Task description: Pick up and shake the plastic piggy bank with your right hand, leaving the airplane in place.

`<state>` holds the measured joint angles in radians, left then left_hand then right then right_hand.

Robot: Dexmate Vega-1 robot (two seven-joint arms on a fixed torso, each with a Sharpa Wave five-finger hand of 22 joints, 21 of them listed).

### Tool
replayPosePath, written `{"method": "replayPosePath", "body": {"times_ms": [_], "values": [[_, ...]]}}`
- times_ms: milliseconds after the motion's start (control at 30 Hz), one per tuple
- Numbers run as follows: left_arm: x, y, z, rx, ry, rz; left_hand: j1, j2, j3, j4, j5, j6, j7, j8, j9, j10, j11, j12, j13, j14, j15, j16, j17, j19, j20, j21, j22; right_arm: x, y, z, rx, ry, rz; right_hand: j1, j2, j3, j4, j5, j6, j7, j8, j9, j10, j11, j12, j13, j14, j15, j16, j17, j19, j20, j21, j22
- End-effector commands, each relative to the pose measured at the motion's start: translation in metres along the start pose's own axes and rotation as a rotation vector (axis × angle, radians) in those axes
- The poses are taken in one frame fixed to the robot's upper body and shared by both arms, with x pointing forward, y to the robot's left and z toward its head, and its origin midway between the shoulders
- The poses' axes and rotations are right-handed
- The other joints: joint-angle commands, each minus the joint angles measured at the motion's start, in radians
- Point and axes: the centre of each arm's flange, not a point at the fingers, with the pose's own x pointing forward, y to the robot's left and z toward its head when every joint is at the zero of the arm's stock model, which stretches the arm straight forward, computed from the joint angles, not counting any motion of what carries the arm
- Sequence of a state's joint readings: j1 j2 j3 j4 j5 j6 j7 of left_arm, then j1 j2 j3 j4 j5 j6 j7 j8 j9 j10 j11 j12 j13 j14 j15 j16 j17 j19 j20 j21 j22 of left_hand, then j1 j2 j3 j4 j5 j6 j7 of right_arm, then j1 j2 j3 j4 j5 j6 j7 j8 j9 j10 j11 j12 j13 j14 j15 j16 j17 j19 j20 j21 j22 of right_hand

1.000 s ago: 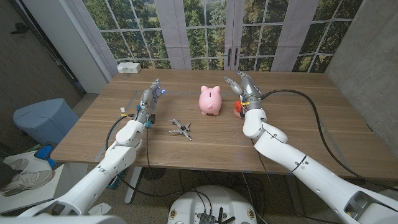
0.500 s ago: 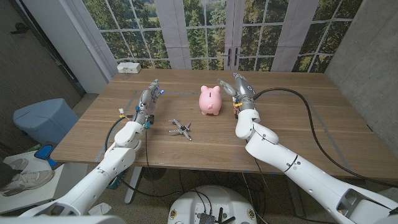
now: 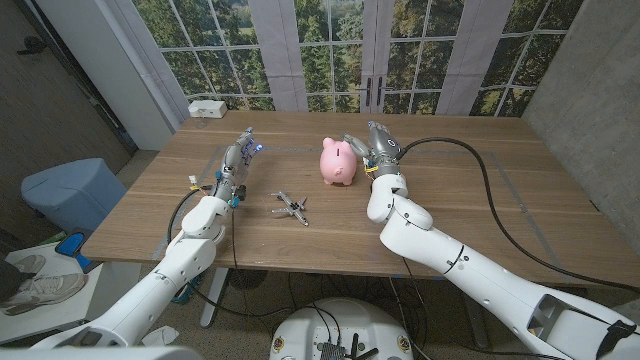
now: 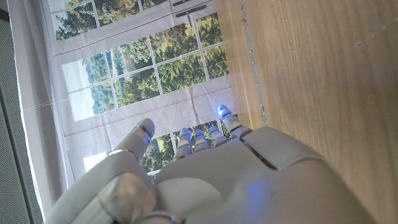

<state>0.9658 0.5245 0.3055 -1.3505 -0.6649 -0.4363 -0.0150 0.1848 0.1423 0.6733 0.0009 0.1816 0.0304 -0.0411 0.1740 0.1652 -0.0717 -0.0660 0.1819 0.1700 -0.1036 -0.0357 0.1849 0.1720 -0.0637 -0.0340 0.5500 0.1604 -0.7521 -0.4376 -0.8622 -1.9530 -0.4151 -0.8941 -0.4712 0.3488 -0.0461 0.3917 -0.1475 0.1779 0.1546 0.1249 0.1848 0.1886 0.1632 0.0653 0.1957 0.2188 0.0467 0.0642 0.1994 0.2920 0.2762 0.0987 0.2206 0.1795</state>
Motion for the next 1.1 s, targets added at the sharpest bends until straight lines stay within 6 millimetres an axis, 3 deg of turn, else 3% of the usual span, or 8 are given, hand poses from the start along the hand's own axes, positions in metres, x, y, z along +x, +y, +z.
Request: {"method": "replayPosePath", "body": {"times_ms": [33,367,733,1100], "values": [[-0.005,0.003,0.001,-0.002,-0.005,0.002,0.011,0.041,0.000,-0.006,0.005,0.007,-0.002,0.004,0.004,-0.004,0.007,0.008,0.004,0.002,-0.030,0.005,0.003,0.003,-0.048,-0.004,0.006,0.000,0.011,0.009,-0.089,0.073,0.057,-0.010,-0.006,-0.010,0.002,0.007,-0.014,0.004,-0.002,0.003,-0.013,0.001,-0.002,0.005,-0.017,0.007,-0.005,-0.001,-0.002,0.009,-0.007,0.001],[-0.005,0.004,0.001,-0.002,-0.007,0.002,0.012,0.041,0.000,-0.008,0.005,0.007,-0.001,0.004,0.004,-0.003,0.006,0.008,0.004,0.003,-0.031,0.005,0.003,0.005,-0.047,-0.008,0.006,0.003,0.019,0.015,-0.140,0.104,0.077,-0.019,-0.012,-0.020,0.006,0.011,-0.028,0.008,-0.001,0.004,-0.026,0.006,-0.002,0.007,-0.037,0.012,-0.007,-0.003,-0.011,0.015,-0.012,0.002],[-0.004,0.006,0.001,-0.005,-0.010,0.008,0.012,0.041,-0.001,-0.010,0.005,0.007,-0.001,0.004,0.004,-0.004,0.005,0.008,0.004,0.002,-0.030,0.004,0.003,0.007,-0.047,-0.013,0.006,0.007,0.027,0.020,-0.168,0.118,0.096,-0.036,-0.025,-0.036,0.011,0.018,-0.036,0.009,0.004,0.005,-0.039,0.006,0.002,0.011,-0.050,0.017,-0.003,-0.006,-0.021,0.050,-0.016,0.002],[-0.004,0.005,0.001,-0.006,-0.015,0.012,0.013,0.042,-0.001,-0.012,0.006,0.007,0.000,0.003,0.004,-0.004,0.004,0.008,0.004,0.003,-0.029,0.004,0.003,0.009,-0.047,-0.018,0.006,0.011,0.037,0.024,-0.217,0.155,0.134,-0.044,-0.038,-0.048,0.012,0.024,-0.047,0.012,0.005,0.005,-0.049,0.008,0.003,0.013,-0.067,0.021,-0.003,-0.009,-0.026,0.064,-0.018,0.003]]}}
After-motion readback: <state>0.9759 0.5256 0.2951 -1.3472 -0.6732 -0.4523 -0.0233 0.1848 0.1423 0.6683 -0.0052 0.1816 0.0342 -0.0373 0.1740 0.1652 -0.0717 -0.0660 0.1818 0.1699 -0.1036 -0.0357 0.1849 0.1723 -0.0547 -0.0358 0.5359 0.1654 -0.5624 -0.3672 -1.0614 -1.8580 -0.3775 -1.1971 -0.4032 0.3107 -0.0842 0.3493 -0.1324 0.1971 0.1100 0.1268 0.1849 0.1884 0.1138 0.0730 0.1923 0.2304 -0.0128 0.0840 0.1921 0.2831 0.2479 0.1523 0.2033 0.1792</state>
